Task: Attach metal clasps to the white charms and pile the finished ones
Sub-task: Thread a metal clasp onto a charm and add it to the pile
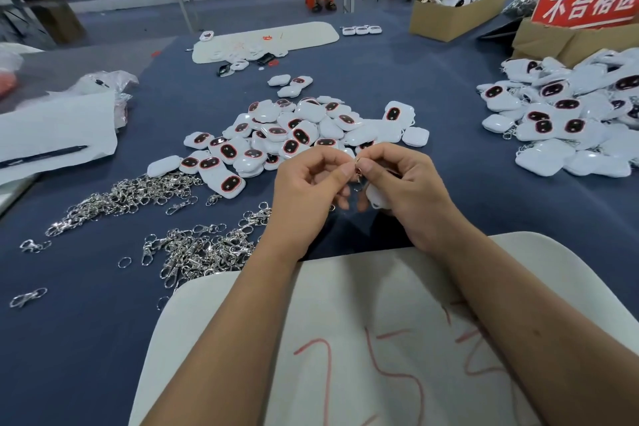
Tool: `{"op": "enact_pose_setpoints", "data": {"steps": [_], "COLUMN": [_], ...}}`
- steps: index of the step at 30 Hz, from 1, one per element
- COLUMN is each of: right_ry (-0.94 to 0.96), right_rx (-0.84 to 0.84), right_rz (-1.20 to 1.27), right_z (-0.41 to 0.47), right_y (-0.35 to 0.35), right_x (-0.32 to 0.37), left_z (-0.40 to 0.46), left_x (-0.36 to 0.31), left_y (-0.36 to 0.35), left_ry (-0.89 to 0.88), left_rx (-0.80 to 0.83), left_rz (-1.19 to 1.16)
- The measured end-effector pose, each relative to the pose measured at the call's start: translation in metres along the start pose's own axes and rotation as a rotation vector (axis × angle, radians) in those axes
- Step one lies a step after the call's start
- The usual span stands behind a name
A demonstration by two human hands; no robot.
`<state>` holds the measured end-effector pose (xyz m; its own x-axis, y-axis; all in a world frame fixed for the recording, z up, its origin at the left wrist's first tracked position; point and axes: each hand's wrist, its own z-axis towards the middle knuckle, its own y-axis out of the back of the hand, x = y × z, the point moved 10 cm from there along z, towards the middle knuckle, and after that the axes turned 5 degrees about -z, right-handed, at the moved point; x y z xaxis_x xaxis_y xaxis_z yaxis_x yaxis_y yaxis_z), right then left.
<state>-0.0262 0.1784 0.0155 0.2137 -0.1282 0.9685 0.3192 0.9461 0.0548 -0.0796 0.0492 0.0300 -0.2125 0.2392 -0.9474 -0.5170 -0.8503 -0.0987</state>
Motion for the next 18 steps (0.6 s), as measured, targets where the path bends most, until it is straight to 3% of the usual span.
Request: {"op": "enact_pose_setpoints", "data": {"steps": [18], "right_ry": [-0.016], "right_rx": [-0.028], "right_rz": [0.069], "right_z": [-0.0001], "right_y": [0.0007], "right_x": [0.001], "left_z": [0.0007], "left_x": [-0.0036], "left_y": [-0.0029], "left_ry": [-0.057], "left_rx": [-0.015], "left_rz": [0.122]}}
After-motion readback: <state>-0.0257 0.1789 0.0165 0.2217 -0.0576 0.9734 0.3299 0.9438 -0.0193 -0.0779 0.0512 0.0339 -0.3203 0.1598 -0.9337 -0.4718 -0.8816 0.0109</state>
